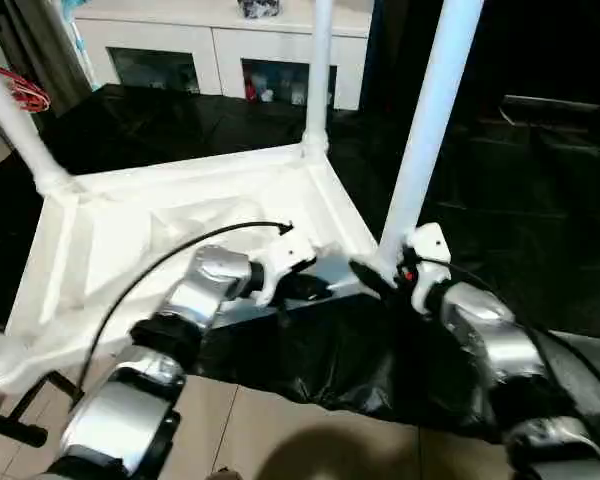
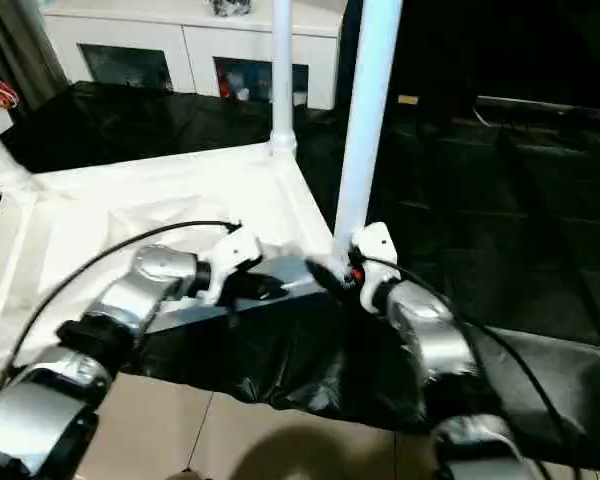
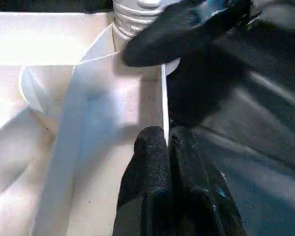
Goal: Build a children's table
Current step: Rotate leg to tighten
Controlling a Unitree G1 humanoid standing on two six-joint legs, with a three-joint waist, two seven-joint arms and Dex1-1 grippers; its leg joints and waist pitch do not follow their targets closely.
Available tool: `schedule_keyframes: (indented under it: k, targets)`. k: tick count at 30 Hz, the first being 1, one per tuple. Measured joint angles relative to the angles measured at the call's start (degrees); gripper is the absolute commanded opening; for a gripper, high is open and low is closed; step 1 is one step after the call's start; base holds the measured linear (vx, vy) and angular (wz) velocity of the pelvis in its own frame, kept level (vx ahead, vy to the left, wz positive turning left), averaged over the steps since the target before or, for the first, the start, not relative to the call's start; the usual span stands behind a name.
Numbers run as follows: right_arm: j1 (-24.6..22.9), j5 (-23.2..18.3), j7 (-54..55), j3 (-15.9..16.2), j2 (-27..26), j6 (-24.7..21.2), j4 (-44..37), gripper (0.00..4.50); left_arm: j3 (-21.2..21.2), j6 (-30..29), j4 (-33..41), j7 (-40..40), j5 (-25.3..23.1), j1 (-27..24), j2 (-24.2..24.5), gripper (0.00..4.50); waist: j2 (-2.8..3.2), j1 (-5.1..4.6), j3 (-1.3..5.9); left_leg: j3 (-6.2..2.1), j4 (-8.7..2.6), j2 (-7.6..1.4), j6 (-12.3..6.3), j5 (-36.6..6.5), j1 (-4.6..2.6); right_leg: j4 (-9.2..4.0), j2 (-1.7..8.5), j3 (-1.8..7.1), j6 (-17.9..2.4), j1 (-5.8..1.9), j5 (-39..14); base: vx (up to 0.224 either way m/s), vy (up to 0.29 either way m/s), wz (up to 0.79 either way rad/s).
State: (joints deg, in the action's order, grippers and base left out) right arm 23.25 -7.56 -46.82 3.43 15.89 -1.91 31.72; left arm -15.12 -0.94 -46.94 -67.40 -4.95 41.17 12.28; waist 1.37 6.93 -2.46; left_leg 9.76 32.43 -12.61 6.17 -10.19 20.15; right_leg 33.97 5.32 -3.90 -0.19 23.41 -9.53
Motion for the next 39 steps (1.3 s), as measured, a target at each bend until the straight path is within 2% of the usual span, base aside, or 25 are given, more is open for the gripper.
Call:
schedule_keyframes:
  k: [6,10,12,22,26,32,39]
  targets:
    - [-4.0,-2.9,-14.0,3.4,6.2,-1.8,-6.8,3.92,-1.7,2.0,0.6,-8.2,0.6,-0.1,3.0,0.0,0.01,1.23,-0.01,0.03,0.04,-0.16,0.0,0.0,-0.06,0.03,0.01,0.03,0.0,-0.03,0.0,0.0,0.0,0.0]
    - [-5.6,-4.0,-19.6,5.2,8.4,-2.6,-10.1,3.92,-2.6,3.6,0.6,-12.5,0.8,-0.1,4.7,0.0,0.01,1.59,-0.01,0.03,0.04,-0.18,0.0,0.0,-0.04,0.02,0.01,0.01,0.0,-0.03,0.0,0.0,0.0,0.0]
    - [-6.0,-4.0,-21.4,6.1,9.5,-3.0,-11.6,3.67,-2.9,4.1,0.7,-14.2,0.8,-0.1,5.3,0.0,0.02,1.64,-0.01,0.03,0.04,-0.18,0.0,0.0,-0.03,0.01,0.01,0.02,0.0,-0.03,0.0,0.0,0.0,0.0]
    - [-6.9,-4.1,-23.2,6.8,10.1,-4.6,-13.7,2.88,-3.7,5.5,0.7,-17.0,0.8,0.0,6.2,0.0,0.02,1.78,-0.01,0.04,0.04,-0.18,0.01,0.0,-0.04,0.02,0.02,0.03,0.0,-0.03,0.0,0.0,0.0,0.0]
    - [-7.2,-4.1,-23.1,6.7,10.1,-5.0,-14.3,2.77,-3.7,5.7,0.7,-17.1,0.8,0.0,6.1,0.0,0.02,1.82,-0.01,0.04,0.03,-0.18,0.01,0.0,-0.04,0.02,0.02,0.02,0.0,-0.03,0.0,0.0,0.0,0.0]
    - [-7.3,-3.9,-17.2,4.6,6.8,-5.5,-12.8,2.76,-2.7,5.3,-0.9,-12.8,0.7,0.3,4.9,0.0,0.01,1.58,-0.01,0.03,0.04,-0.17,0.01,0.0,-0.15,0.09,0.02,0.02,0.0,-0.08,0.0,0.0,0.0,0.0]
    - [-1.5,-0.9,5.7,-1.1,-1.7,-4.6,-2.7,2.75,-0.5,1.5,-4.0,1.7,-1.1,2.1,-0.3,0.0,0.0,-0.31,0.0,-0.05,0.04,0.06,0.03,0.0,-0.2,0.02,0.02,0.04,0.0,-0.08,0.1,0.0,0.0,0.0]
